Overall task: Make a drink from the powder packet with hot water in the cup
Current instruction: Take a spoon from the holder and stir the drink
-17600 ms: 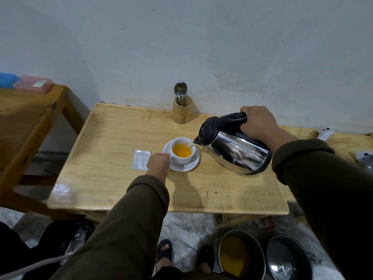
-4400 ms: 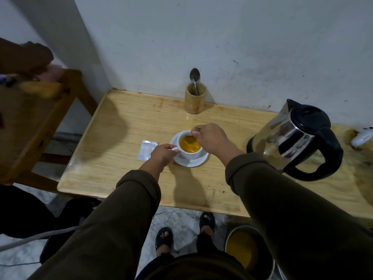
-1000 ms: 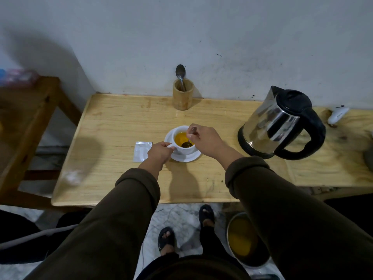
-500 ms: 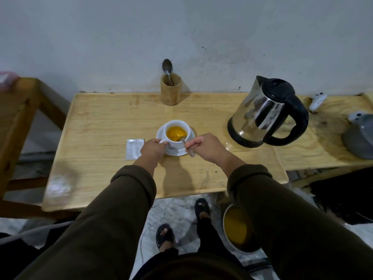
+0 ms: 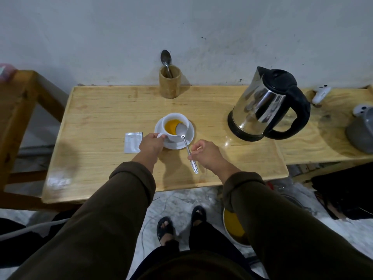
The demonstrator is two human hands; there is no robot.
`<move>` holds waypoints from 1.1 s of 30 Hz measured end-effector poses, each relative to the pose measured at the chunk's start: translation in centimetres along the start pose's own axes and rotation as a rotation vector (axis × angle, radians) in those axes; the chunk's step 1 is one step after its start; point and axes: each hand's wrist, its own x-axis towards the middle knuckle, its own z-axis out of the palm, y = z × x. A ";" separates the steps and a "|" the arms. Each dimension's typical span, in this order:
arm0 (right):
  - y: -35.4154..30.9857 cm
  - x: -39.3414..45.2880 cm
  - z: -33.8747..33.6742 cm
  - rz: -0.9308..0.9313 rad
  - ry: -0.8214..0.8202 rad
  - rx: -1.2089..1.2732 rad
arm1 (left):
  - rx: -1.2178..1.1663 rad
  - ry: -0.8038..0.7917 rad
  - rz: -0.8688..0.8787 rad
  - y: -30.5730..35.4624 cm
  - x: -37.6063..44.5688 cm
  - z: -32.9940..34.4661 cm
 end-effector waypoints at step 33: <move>4.1 8.5 -2.7 0.224 0.044 -0.167 | 0.064 0.346 0.045 -1.7 -1.5 4.7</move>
